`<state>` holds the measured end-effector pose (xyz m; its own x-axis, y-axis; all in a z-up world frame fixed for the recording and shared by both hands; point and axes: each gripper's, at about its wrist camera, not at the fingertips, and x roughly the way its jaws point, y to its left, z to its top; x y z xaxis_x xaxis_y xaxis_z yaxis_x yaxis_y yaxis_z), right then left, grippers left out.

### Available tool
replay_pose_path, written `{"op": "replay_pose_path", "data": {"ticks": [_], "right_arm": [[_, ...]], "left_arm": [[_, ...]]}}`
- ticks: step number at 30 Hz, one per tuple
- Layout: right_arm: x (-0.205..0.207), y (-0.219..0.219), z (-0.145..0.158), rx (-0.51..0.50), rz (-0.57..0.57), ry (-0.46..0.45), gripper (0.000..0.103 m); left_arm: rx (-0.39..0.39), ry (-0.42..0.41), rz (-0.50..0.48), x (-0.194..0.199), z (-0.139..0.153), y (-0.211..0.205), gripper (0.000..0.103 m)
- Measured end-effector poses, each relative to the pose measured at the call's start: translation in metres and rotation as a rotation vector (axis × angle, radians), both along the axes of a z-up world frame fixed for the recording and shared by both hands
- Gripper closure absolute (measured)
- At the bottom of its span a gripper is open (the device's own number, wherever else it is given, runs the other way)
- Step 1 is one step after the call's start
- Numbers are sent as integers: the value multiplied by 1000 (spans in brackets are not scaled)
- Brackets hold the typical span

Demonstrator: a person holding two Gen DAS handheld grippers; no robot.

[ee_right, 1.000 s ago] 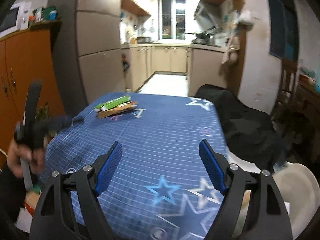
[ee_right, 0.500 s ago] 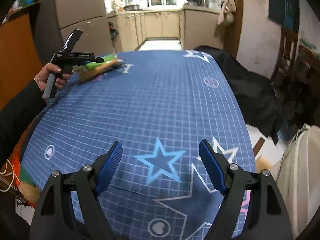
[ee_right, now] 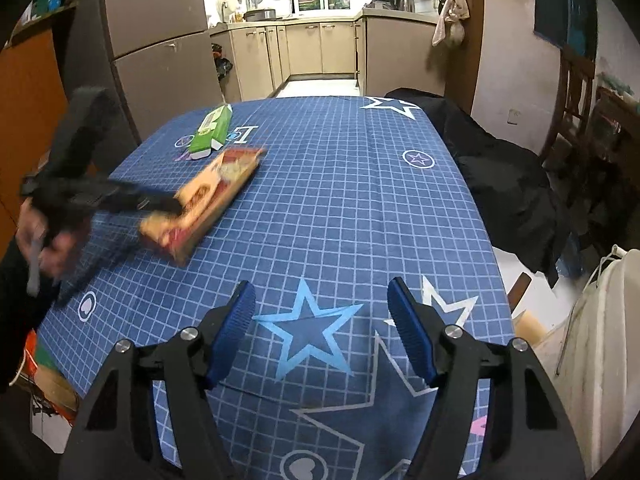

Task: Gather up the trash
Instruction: 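Grasp the green toothpaste box with the left tool while the right tool grasps the gold-red box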

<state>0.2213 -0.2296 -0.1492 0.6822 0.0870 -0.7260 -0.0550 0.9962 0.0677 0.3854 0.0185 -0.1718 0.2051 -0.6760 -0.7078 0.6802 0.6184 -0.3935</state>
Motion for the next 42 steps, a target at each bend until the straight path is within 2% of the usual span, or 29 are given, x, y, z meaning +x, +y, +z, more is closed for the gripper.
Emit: {"op": "replay_pose_path", "data": {"ticks": [2,3,5,6,9,11,13,16,18,19,20,21,22,24,27,31,32,33,35,38,41,42], "right_arm": [[3,-2,0,7,-2,-1,37],[5,-1,-1,13,1,1,37],[10,5,1,24,11,-10,35],[12,9,2,31,19,-14,32],[15,30,5,40,58,-26,31],[13,42,8,31,84,-44,31],[11,46,8,17,91,-50,30],[10,42,6,15,75,-36,30],[11,40,4,34,68,-18,30],[12,41,4,34,69,-14,30],[13,44,5,31,73,-15,30],[13,49,6,24,82,-23,30],[14,53,7,18,87,-29,30],[20,62,8,23,95,-38,30],[31,75,11,65,93,-41,30],[51,92,11,109,71,-20,16],[56,96,10,119,69,-11,16],[64,102,7,125,63,7,14],[78,110,-1,127,51,55,13],[94,125,-14,99,36,114,13],[107,133,-34,29,-1,172,14],[104,132,-34,8,-20,137,21]], "left_arm": [[-14,-48,35,-8,15,14,47],[-31,-84,85,-5,28,29,37],[-17,-179,225,8,49,51,24],[-8,-205,291,15,54,59,22],[-16,-201,419,56,67,64,21],[45,-205,483,82,64,51,20],[104,-164,528,112,52,31,20],[235,-161,626,137,34,16,20],[256,-127,647,150,19,12,20],[275,-112,665,155,14,11,21],[279,-88,677,159,10,13,29],[251,-36,680,162,3,17,51],[227,-35,693,162,2,21,54],[184,-46,675,155,4,26,67],[131,-118,705,124,23,43,71],[45,-222,746,65,55,82,72],[34,-234,748,51,60,90,73],[22,-243,751,36,64,98,81],[5,-260,762,8,67,114,81],[-4,-274,771,-21,69,126,82],[-2,-272,766,-34,64,128,85],[-6,-262,755,-36,61,128,85]]}}
